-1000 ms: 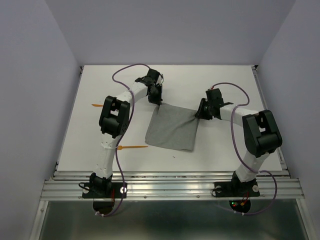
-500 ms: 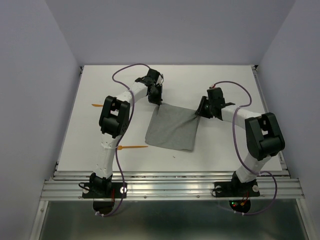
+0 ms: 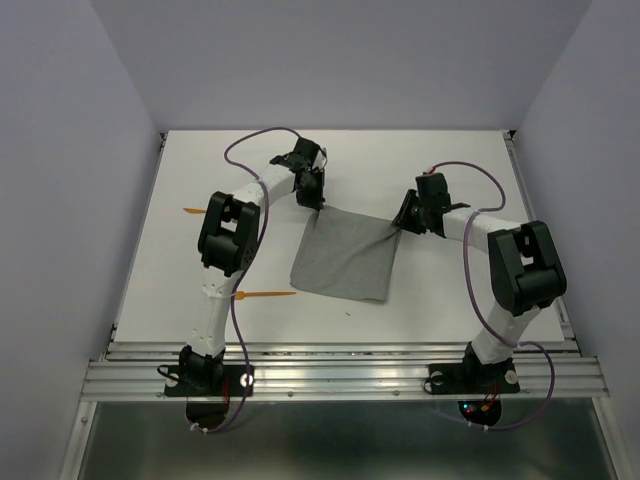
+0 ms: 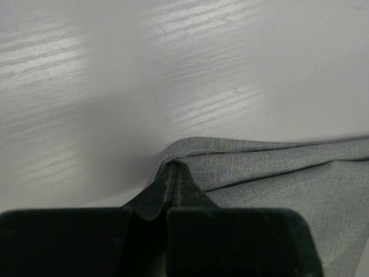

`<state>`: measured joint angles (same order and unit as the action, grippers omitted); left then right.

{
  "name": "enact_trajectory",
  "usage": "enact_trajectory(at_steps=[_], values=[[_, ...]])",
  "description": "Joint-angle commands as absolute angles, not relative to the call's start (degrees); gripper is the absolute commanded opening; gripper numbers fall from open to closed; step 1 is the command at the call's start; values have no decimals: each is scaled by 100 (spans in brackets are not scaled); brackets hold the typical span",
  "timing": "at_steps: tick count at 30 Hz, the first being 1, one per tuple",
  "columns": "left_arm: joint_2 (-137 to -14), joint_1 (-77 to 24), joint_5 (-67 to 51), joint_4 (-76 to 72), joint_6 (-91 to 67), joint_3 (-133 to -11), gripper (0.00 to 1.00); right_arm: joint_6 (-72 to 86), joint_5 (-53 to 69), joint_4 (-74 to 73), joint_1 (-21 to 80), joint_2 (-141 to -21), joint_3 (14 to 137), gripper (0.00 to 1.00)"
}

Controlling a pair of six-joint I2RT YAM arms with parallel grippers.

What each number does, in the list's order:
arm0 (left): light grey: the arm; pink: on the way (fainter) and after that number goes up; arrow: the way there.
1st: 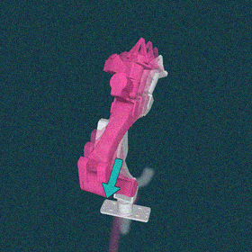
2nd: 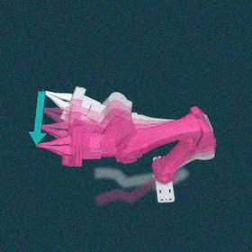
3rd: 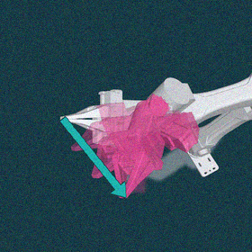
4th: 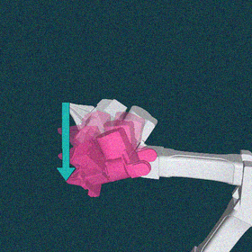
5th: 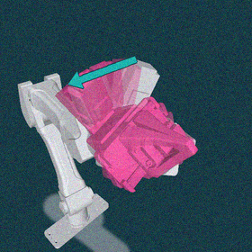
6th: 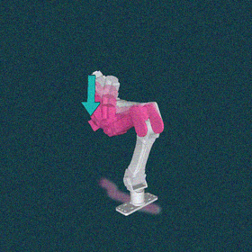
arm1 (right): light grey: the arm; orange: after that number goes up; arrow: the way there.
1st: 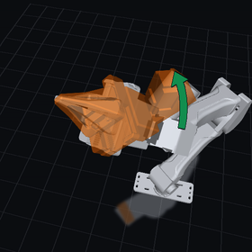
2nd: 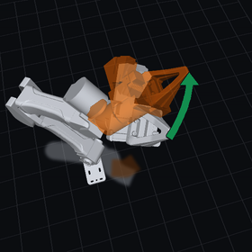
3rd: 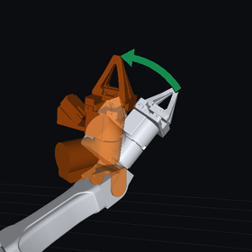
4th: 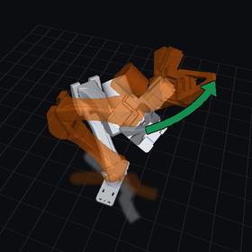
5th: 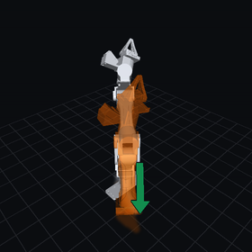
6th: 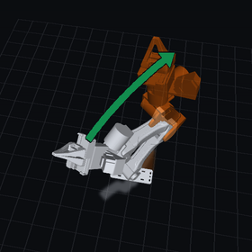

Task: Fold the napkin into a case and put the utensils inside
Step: Smooth out the upper triangle-folded napkin at the center of the board.

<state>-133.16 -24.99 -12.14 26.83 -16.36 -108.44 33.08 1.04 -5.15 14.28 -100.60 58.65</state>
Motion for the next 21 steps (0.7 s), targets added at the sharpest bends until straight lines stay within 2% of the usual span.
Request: enact_trajectory(at_steps=[1,4,15,21], values=[[-13096,-2461,-1099,2865,-1485,-10705,0,3472,-106,-343,1389,-10195,6214,34],[-13104,-2470,-1107,2874,-1485,-10714,0,3524,-175,-387,1336,-10336,6310,31],[-13104,-2479,-1099,2883,-1459,-10705,0,3876,-264,-167,1169,-9932,5977,33],[-13104,-2479,-1099,2883,-1459,-10714,0,3894,-62,-167,1116,-10142,6082,33]])
